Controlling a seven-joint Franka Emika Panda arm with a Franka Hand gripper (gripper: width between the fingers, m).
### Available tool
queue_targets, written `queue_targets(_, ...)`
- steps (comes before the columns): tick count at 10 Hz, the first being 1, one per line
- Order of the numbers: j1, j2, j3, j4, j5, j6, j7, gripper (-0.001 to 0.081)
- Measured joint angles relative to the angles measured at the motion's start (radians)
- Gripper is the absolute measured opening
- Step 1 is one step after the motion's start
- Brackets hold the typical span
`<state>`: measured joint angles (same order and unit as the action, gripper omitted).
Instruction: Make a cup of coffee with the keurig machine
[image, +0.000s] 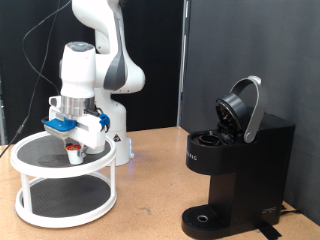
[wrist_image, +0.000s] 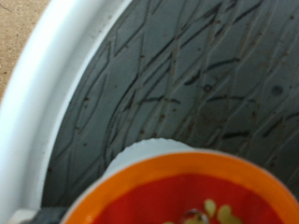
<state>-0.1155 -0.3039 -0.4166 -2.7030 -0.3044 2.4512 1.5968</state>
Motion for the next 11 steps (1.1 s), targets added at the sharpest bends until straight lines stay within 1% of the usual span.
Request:
queue_targets(2,0.002,-0.004,0.000,0.016,0.044,-0.021,-0.015,0.0365)
queue_targets(5,0.001,-0.047,-0.003,0.100,0.097,-0.184,-0.050,0.0365)
queue_targets(8,-0.004,-0.090,-0.005,0.166,0.111,-0.301,-0.064,0.0365)
queue_targets(9,-0.003,-0.089,-0.005,0.162,0.111,-0.297,-0.065,0.0365)
queue_targets(10,-0.001,-0.088,-0.006,0.161,0.144,-0.300,-0.079,0.0365)
queue_targets(11,0.009,-0.089,-0.011,0.170,0.227,-0.319,-0.101,0.0365)
